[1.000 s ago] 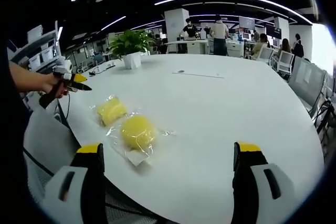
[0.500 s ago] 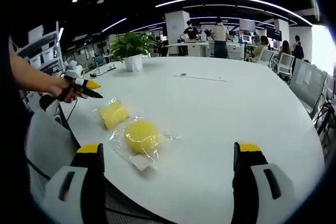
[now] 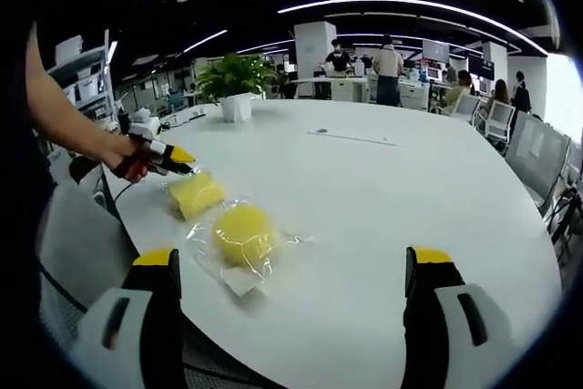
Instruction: Compare the silicone blocks by pressing each to a similar depth, holding the contact briefly, and releasing to observe deformation and rebound differences across the visible hardness samples.
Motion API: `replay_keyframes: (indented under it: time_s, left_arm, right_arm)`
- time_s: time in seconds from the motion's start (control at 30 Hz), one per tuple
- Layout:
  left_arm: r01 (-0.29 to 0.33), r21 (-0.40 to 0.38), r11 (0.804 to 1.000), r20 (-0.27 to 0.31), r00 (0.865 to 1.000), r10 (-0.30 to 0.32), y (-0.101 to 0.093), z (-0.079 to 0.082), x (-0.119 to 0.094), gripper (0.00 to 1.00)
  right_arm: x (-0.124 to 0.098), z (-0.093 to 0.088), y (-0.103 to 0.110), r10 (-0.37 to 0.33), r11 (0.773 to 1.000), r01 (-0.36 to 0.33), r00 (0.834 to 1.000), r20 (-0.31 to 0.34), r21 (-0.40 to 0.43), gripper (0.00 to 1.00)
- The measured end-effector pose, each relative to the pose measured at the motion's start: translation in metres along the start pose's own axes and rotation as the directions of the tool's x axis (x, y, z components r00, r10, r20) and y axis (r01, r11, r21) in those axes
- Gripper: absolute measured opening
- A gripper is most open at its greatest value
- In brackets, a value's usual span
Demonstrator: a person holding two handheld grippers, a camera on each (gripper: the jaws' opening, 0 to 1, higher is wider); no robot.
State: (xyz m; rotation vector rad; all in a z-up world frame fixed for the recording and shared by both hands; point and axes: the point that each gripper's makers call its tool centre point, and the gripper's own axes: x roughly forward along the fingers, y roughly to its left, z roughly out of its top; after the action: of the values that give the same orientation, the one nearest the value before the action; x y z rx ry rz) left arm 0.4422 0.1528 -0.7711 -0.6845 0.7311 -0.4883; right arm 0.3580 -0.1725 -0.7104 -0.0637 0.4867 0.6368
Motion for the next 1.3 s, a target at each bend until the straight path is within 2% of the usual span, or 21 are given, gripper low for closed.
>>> replay_keyframes:
  time_s: [0.13,0.23,0.47,0.8,0.83,0.9,0.97,1.13,1.3]
  left_arm:
    - [0.014,-0.075,0.997,0.008,1.0,-0.014,0.0,0.004,0.005,0.32]
    - [0.008,-0.162,0.987,0.004,1.0,-0.007,0.003,0.006,0.01,0.3]
    - [0.009,-0.135,0.991,-0.041,0.999,-0.015,0.0,0.003,0.02,0.16]
    - [0.028,-0.148,0.989,-0.069,0.997,-0.038,-0.002,-0.007,0.028,0.11]
    - [0.024,-0.149,0.989,-0.079,0.996,-0.037,-0.002,-0.009,0.028,0.11]
    - [-0.014,-0.147,0.989,-0.135,0.991,-0.006,0.004,-0.019,0.028,0.1]
    - [0.007,-0.125,0.992,-0.121,0.992,-0.023,-0.001,-0.018,0.028,0.06]
    - [-0.007,-0.099,0.995,-0.121,0.993,-0.005,0.001,-0.019,0.027,0.01]
    - [-0.018,-0.068,0.998,-0.126,0.992,0.009,0.0,-0.02,0.027,0.0]
  right_arm:
    - [0.001,-0.001,0.0,0.006,1.0,-0.006,1.0,-0.003,0.012,0.96]
    - [0.002,-0.01,0.005,0.039,0.998,-0.036,0.998,-0.052,0.054,0.96]
    - [0.0,-0.019,0.005,0.053,0.997,-0.049,0.996,-0.068,0.052,0.96]
    - [-0.001,-0.02,0.001,0.044,0.997,-0.04,0.997,-0.069,0.064,0.96]
    - [-0.001,-0.019,0.0,0.044,0.997,-0.04,0.997,-0.068,0.064,0.96]
    - [-0.001,-0.018,0.001,0.046,0.997,-0.041,0.997,-0.067,0.064,0.96]
    - [0.0,-0.02,0.001,0.05,0.997,-0.045,0.996,-0.072,0.063,0.96]
    - [0.0,-0.02,0.001,0.052,0.997,-0.047,0.996,-0.073,0.067,0.96]
    - [0.0,-0.021,0.0,0.056,0.997,-0.051,0.996,-0.076,0.066,0.96]
